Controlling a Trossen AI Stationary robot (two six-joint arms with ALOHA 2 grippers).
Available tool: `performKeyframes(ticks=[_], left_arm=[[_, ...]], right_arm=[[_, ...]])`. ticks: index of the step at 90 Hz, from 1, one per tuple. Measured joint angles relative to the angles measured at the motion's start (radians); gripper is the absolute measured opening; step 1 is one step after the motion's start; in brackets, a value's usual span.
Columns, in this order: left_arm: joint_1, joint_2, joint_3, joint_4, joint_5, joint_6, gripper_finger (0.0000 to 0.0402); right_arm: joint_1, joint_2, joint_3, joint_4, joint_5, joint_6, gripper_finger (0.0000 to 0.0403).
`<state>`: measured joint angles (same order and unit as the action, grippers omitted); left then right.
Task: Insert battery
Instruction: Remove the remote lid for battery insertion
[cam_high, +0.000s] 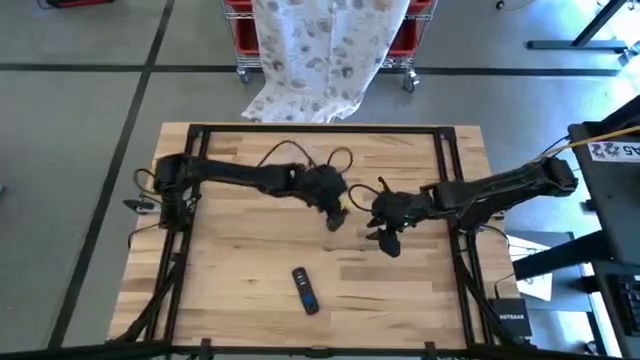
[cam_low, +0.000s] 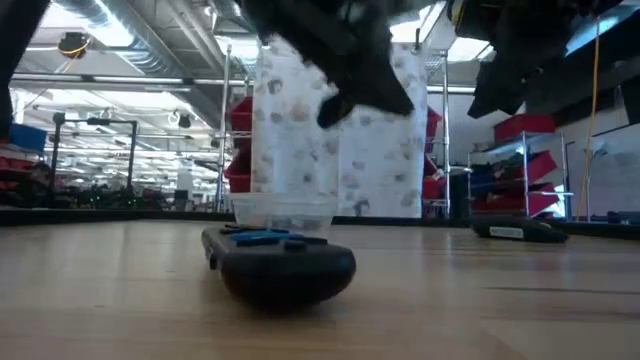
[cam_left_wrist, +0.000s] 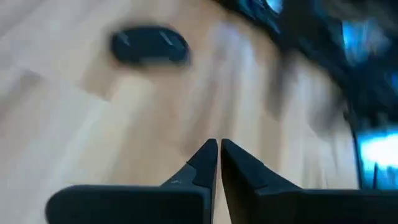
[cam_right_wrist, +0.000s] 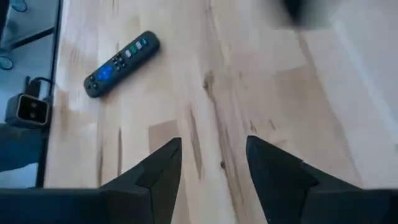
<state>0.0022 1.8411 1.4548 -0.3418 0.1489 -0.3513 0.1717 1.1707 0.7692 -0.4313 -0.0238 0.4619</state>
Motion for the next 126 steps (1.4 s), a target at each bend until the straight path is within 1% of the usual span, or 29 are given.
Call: performKeyframes(ticks=[8,14,21,30,33,37,49,56,62,68,76,93,106,114,126], left_arm=[[-0.080,-0.057,0.000,-0.128,0.052,0.136,0.0002],[-0.152,-0.074,0.000,-0.185,0.050,0.247,0.0003],[-0.236,-0.076,-0.001,-0.217,-0.007,0.364,0.0003],[-0.334,-0.062,-0.006,-0.196,-0.123,0.551,0.0003],[-0.358,-0.053,-0.006,-0.194,-0.156,0.596,0.0003],[-0.381,-0.035,-0.006,-0.199,-0.170,0.627,0.0003],[-0.411,0.010,-0.008,-0.248,-0.146,0.675,0.0004],[-0.423,0.022,-0.008,-0.284,-0.140,0.694,0.0004],[-0.432,0.027,-0.008,-0.301,-0.135,0.687,0.0004],[-0.439,0.027,-0.008,-0.315,-0.133,0.644,0.0004],[-0.446,0.027,-0.008,-0.312,-0.135,0.595,0.0004],[-0.485,0.039,-0.008,-0.311,-0.126,0.620,0.0004],[-0.507,0.058,-0.009,-0.296,-0.135,0.651,0.0004],[-0.514,0.059,-0.008,-0.264,-0.156,0.611,0.0004],[-0.488,0.059,-0.008,-0.284,-0.125,0.616,0.0004]], right_arm=[[-0.001,0.010,-0.001,0.024,0.035,-0.003,0.0165],[-0.002,0.026,0.000,0.077,0.043,-0.002,0.0165],[-0.002,0.051,-0.001,0.106,0.039,0.003,0.0165],[-0.001,0.077,-0.001,0.148,0.013,0.041,0.0165],[-0.001,0.084,-0.001,0.154,-0.002,0.060,0.0165],[-0.001,0.094,-0.001,0.150,-0.012,0.088,0.0165],[0.015,0.105,-0.001,0.148,-0.040,0.202,0.0165],[0.044,0.105,-0.001,0.162,-0.031,0.267,0.0165],[0.075,0.105,-0.001,0.185,-0.022,0.308,0.0165],[0.110,0.105,-0.001,0.231,-0.006,0.357,0.0165],[0.156,0.110,-0.001,0.287,0.039,0.449,0.0165],[0.258,0.110,0.000,0.378,0.169,0.604,0.0165],[0.317,0.110,0.000,0.394,0.245,0.663,0.0165],[0.335,0.110,0.000,0.395,0.275,0.690,0.0165],[0.340,0.110,0.000,0.406,0.294,0.698,0.0165]])
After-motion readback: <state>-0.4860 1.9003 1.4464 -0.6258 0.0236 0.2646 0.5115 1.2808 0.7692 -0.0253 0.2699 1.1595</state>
